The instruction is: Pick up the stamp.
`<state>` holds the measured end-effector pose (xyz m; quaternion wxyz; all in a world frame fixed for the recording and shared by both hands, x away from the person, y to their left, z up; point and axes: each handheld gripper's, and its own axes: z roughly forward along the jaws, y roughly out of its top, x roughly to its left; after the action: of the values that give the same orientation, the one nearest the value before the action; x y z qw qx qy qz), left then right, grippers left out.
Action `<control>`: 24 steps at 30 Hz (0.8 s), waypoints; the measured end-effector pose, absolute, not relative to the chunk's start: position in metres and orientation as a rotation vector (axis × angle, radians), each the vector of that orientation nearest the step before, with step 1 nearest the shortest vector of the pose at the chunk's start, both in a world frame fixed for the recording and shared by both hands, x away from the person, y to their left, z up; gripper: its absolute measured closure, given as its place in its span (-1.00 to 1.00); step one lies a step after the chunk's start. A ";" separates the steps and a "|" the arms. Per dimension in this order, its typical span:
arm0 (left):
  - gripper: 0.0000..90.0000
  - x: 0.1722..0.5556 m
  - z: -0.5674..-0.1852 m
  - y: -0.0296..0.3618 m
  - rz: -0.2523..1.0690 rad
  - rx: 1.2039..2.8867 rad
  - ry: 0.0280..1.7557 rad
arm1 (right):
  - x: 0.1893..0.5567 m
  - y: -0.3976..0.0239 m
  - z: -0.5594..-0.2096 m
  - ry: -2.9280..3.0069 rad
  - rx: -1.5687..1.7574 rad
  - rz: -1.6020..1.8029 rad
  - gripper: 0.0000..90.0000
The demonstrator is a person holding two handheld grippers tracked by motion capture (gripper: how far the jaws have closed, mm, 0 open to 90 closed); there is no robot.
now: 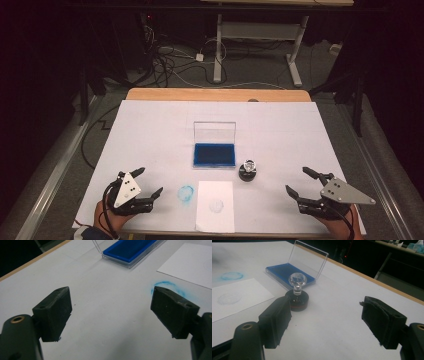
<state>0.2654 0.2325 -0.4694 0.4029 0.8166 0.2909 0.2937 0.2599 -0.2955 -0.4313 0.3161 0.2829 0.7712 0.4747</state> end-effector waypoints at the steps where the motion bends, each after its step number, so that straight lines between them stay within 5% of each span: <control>1: -0.64 0.266 -0.470 0.233 0.742 2.062 0.737 | 0.262 -0.295 -0.431 2.031 0.739 1.249 -0.47; 24: -0.62 0.265 -0.471 0.235 0.741 2.079 0.744 | 0.295 -0.260 -0.414 2.180 0.685 1.247 -0.50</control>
<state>0.2653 0.2349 -0.4712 0.3954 0.8199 0.2936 0.2921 0.2948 -0.2601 -0.4136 0.2658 0.2538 0.8073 0.4618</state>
